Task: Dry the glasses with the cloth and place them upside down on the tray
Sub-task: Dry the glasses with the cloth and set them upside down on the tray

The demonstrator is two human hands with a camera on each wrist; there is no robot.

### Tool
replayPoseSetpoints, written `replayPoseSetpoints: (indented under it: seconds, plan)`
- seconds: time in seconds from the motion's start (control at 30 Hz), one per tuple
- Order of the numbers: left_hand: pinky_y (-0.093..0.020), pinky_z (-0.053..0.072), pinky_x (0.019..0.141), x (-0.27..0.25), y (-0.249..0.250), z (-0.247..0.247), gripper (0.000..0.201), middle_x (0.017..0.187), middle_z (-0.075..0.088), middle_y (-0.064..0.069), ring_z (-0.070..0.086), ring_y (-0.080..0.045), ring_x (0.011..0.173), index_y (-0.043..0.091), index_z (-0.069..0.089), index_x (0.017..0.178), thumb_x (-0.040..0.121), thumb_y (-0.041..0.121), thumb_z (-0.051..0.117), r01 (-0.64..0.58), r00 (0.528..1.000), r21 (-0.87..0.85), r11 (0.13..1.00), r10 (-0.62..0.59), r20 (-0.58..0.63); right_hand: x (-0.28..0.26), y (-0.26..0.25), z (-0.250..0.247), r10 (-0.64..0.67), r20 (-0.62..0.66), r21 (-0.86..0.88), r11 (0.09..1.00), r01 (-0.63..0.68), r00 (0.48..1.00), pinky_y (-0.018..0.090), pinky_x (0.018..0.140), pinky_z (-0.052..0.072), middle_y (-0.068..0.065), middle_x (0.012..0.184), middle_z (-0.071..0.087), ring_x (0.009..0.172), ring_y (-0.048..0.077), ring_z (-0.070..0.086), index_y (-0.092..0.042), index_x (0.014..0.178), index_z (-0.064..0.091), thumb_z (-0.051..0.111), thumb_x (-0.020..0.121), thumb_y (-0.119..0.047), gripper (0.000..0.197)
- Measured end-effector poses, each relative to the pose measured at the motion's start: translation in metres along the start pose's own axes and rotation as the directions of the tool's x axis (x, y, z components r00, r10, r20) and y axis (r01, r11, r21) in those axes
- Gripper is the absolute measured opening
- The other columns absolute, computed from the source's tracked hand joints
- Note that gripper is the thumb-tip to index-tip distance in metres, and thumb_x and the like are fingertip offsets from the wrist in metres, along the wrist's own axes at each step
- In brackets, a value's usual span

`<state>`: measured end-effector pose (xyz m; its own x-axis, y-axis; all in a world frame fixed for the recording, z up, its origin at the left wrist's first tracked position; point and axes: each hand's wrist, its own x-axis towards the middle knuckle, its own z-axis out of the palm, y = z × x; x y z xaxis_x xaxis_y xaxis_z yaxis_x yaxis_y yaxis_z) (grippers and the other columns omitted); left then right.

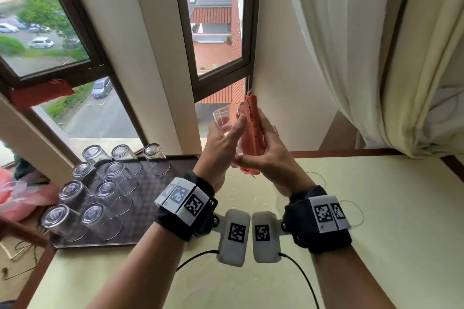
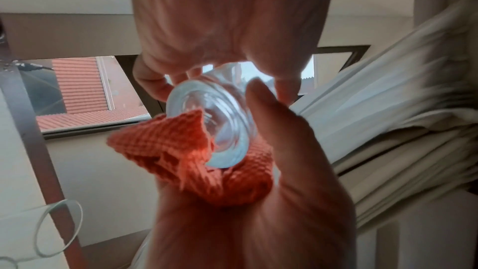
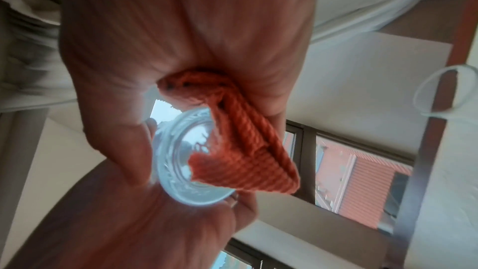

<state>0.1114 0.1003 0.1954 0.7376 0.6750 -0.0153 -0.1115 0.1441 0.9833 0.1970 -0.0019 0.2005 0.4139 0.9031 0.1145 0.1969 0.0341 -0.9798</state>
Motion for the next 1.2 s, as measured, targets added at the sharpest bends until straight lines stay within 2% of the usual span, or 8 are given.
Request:
replayPoseSetpoints:
  seconds: [0.2,0.37,0.47,0.57,0.77,0.97,1.07,1.2]
  plan:
    - [-0.032,0.059,0.083,-0.028,0.006,0.002,0.041,0.116,0.068,-0.012,0.071,-0.016,0.102,0.020,0.058,0.119,0.090,0.050,0.055,-0.010,0.987,-0.072,0.997,0.022,0.159,-0.021,0.013,0.006,0.039,0.075,0.286,0.956,-0.059,0.996,0.050,0.100,0.053,0.005,0.141,0.054,0.128,0.024,0.057,-0.029,0.149,0.032,0.079,0.068,-0.007,0.096]
    - [-0.023,0.054,0.087,-0.037,-0.015,-0.009,0.070,0.129,0.062,-0.017,0.066,-0.009,0.109,0.011,0.052,0.134,0.084,0.060,0.051,0.022,0.983,0.026,0.999,-0.026,0.181,-0.031,0.027,0.009,0.082,0.051,0.268,0.959,-0.092,0.995,0.040,0.090,0.058,-0.006,0.121,0.067,0.116,0.019,0.065,-0.041,0.131,0.048,0.086,0.061,-0.022,0.082]
    - [-0.036,0.046,0.100,-0.033,-0.021,-0.016,0.108,0.133,0.063,-0.012,0.060,-0.019,0.124,0.003,0.030,0.150,0.073,0.065,0.072,0.061,0.995,0.003,0.998,-0.061,0.080,-0.032,0.029,0.012,0.054,-0.060,0.145,0.988,-0.045,0.997,0.040,0.094,0.057,-0.007,0.136,0.057,0.125,0.014,0.057,-0.041,0.142,0.038,0.084,0.064,-0.021,0.093]
    - [-0.044,0.041,0.110,-0.033,-0.023,-0.013,0.097,0.122,0.071,0.000,0.063,-0.015,0.120,0.003,0.016,0.152,0.084,0.042,0.072,0.102,0.994,-0.083,0.991,-0.098,0.052,-0.032,0.032,0.011,0.040,-0.057,0.012,0.999,-0.040,0.998,0.046,0.103,0.051,-0.003,0.150,0.044,0.136,0.018,0.047,-0.033,0.155,0.023,0.085,0.063,-0.028,0.111]
    - [-0.023,0.056,0.085,-0.041,-0.019,-0.004,0.082,0.136,0.057,-0.017,0.063,-0.019,0.120,0.006,0.020,0.150,0.090,0.033,0.068,0.097,0.992,-0.092,0.991,-0.089,0.092,-0.038,0.027,0.009,0.096,0.025,0.206,0.974,-0.099,0.995,0.047,0.097,0.055,0.002,0.140,0.054,0.127,0.024,0.057,-0.031,0.152,0.030,0.085,0.065,-0.018,0.104]
    - [-0.031,0.052,0.099,-0.050,-0.009,0.000,0.073,0.136,0.057,-0.015,0.059,-0.020,0.124,0.010,0.041,0.145,0.084,0.045,0.059,0.035,0.981,-0.071,0.997,-0.021,0.192,-0.038,0.020,0.000,0.080,-0.007,0.300,0.951,-0.075,0.997,0.052,0.088,0.058,0.010,0.127,0.063,0.113,0.030,0.066,-0.023,0.145,0.042,0.085,0.063,-0.014,0.093]
    - [-0.018,0.051,0.086,-0.049,-0.002,0.002,0.081,0.141,0.054,-0.009,0.061,-0.007,0.111,0.008,0.016,0.156,0.091,0.026,0.061,0.026,0.996,-0.064,0.998,-0.021,0.085,-0.039,0.016,-0.002,0.044,-0.059,0.225,0.974,-0.029,0.997,0.051,0.093,0.057,0.001,0.135,0.059,0.123,0.024,0.060,-0.029,0.149,0.038,0.089,0.058,-0.029,0.104]
    - [-0.022,0.051,0.089,-0.050,0.000,0.004,0.097,0.149,0.044,-0.008,0.054,-0.017,0.126,0.016,-0.003,0.158,0.091,0.015,0.068,0.019,0.995,-0.074,0.997,-0.012,0.096,-0.047,0.017,0.005,0.028,-0.047,0.222,0.975,-0.017,0.999,0.050,0.098,0.054,0.000,0.139,0.057,0.126,0.020,0.058,-0.027,0.150,0.036,0.087,0.063,-0.026,0.101]
